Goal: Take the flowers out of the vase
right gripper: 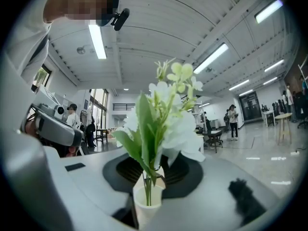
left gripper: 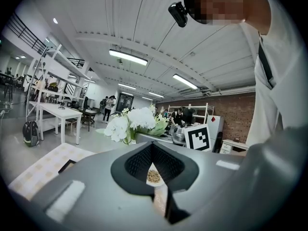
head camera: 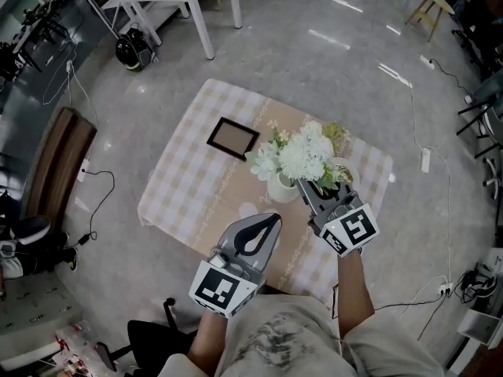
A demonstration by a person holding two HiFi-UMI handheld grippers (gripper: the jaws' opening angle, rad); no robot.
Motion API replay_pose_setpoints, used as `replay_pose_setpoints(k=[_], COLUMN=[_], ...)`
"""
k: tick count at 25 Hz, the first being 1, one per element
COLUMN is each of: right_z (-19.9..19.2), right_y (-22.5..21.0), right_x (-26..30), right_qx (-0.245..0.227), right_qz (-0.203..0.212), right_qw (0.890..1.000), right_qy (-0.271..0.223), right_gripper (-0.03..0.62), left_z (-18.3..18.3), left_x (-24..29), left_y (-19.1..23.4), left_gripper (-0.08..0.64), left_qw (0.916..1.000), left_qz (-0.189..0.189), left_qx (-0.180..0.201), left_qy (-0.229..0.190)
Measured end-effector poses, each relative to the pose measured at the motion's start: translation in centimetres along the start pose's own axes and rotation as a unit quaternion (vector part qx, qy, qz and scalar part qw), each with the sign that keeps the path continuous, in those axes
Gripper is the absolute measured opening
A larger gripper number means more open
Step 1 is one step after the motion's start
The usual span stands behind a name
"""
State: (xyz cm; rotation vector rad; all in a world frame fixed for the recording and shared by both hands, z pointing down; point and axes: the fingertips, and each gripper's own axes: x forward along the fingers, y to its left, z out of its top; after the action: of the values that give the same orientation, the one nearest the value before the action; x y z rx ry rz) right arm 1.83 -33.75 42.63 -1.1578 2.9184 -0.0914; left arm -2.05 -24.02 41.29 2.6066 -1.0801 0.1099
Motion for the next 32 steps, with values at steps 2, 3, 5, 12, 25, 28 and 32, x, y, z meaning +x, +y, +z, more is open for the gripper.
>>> replay_pose_setpoints(k=[2, 3, 5, 12, 25, 28, 32], right_z=[0.6, 0.9, 1.5, 3.7, 7.5, 8.3, 9.4], right_y=[0.2, 0.2, 0.3, 0.6, 1.9, 2.2, 2.7], right_x=[-0.1, -0.2, -0.4, -1.3, -2.5, -2.9, -3.4], right_qx=[-0.003, -0.004, -0.007, -0.019, -0.046, -0.052, -0.057], right_qz=[-0.002, -0.004, -0.008, -0.021, -0.034, -0.038, -0.042], right_qw=[1.000, 1.000, 1.000, 0.999, 0.997, 0.996, 0.995], right_qy=[-0.005, -0.008, -0.013, -0.031, -0.060, -0.066, -0.077], right_gripper=[0.103, 0.103, 0.102, 0.100, 0.098, 0.098, 0.098], left_z=[0.2, 0.3, 0.6, 1.2, 2.7, 3.1, 3.4], left_x=[-0.2, -0.3, -0.5, -1.1, -2.3, -2.6, -3.0], left_y=[-0.1, -0.1, -0.3, -0.9, -2.4, -2.5, -3.1], left_gripper=[0.009, 0.009, 0.009, 0.009, 0.009, 0.009, 0.009], left_qw=[1.0000, 0.9999, 0.9996, 0.9989, 0.9986, 0.9973, 0.9973], left_qz=[-0.001, -0.001, -0.003, -0.006, -0.016, -0.018, -0.022], left_qx=[0.006, 0.013, 0.022, 0.036, 0.031, 0.049, 0.046], left_qy=[-0.005, -0.010, -0.017, -0.030, -0.040, -0.053, -0.052])
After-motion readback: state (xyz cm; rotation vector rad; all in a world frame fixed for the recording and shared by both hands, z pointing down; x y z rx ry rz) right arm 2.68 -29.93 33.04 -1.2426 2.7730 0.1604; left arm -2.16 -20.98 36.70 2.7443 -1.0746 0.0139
